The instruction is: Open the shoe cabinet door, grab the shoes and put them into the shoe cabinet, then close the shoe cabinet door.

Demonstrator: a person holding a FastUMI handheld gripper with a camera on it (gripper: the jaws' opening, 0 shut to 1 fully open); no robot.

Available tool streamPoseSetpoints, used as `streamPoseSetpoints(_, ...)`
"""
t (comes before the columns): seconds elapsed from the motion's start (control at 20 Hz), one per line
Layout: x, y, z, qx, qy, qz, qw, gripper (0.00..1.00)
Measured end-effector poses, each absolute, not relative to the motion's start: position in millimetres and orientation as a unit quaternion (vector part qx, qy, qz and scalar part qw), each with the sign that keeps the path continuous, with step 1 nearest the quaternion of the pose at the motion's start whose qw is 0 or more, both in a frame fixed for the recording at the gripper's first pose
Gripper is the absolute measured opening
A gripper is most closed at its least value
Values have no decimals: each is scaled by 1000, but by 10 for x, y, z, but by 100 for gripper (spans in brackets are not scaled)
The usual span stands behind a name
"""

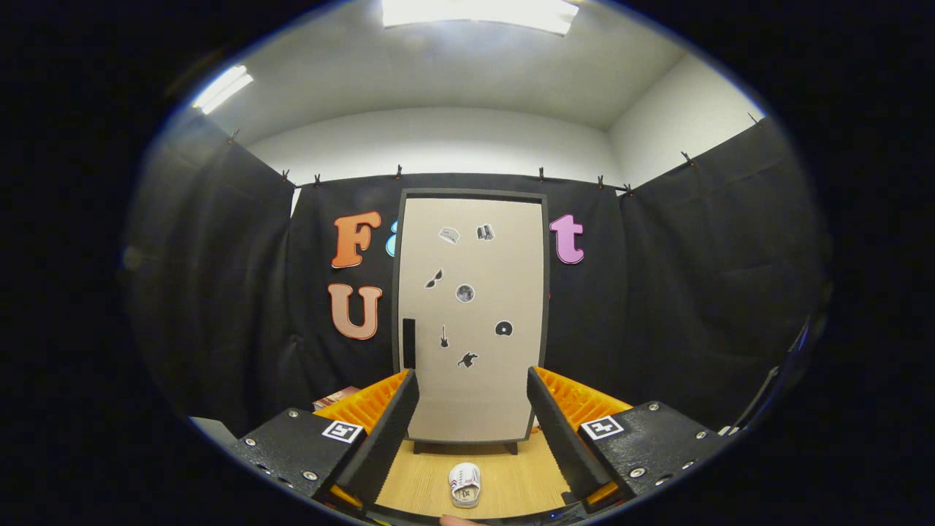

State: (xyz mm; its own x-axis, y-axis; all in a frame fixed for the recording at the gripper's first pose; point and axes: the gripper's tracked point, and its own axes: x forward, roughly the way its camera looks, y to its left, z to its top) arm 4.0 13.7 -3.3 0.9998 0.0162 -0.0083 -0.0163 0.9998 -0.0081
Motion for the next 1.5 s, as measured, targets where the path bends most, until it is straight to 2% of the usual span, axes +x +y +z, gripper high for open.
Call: streamPoseSetpoints(1.5,1219,1352,-314,-31,19,48,998,93)
